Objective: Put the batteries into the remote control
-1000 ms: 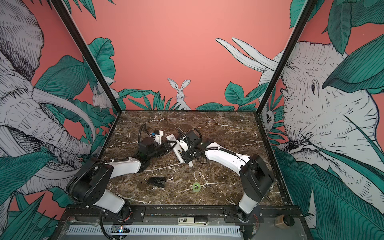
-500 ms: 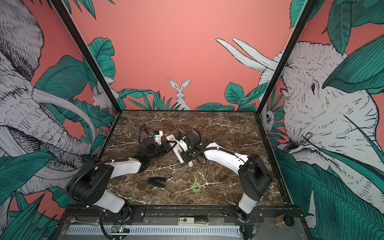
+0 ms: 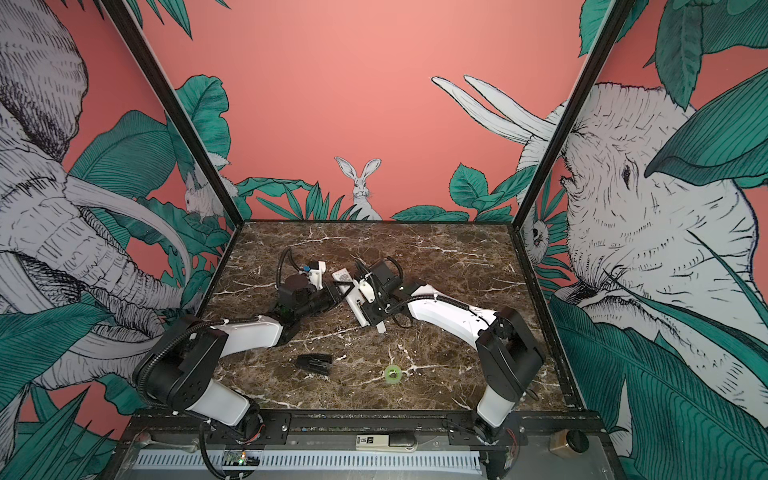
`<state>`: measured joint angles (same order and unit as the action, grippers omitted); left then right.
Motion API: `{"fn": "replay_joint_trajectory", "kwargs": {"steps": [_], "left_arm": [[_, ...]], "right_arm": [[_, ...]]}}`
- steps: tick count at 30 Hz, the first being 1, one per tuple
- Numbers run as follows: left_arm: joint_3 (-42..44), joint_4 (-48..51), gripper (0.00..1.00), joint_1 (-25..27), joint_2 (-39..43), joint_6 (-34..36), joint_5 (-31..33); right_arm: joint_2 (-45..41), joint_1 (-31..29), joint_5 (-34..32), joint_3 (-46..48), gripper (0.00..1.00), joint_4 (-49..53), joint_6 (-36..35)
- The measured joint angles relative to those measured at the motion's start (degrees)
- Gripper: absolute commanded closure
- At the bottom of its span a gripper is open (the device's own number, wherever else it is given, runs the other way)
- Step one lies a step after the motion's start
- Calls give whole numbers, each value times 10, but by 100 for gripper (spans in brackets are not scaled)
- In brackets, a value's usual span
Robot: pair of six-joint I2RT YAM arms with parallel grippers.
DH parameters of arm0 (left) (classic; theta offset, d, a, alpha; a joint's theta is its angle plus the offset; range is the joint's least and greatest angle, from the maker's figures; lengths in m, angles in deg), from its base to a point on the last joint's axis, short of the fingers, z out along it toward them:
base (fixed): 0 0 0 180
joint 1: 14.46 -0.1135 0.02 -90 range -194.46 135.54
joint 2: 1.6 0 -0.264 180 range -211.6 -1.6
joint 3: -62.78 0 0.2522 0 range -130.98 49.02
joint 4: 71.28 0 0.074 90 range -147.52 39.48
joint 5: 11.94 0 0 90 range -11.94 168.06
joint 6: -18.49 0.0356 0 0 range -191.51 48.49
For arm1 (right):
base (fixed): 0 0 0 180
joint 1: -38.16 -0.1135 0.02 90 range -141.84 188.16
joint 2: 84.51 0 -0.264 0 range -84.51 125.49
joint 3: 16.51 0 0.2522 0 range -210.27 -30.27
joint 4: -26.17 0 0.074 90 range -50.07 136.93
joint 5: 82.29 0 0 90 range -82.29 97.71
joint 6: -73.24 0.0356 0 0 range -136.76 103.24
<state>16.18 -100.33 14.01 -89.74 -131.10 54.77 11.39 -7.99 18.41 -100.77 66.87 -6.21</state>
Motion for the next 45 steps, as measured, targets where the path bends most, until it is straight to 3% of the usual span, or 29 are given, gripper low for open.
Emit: {"fn": "replay_joint_trajectory", "kwargs": {"steps": [6,17,28,45], "left_arm": [[0,0,100,0,0,0,0],[0,0,100,0,0,0,-5],[0,9,100,0,0,12,-27],[-50,115,100,-9,44,77,-146]], "right_arm": [[0,0,0,1,78,-8,2],[-6,0,0,2,63,-19,7],[-74,0,4,5,55,-14,-5],[-335,-9,49,151,50,-36,-250]]}}
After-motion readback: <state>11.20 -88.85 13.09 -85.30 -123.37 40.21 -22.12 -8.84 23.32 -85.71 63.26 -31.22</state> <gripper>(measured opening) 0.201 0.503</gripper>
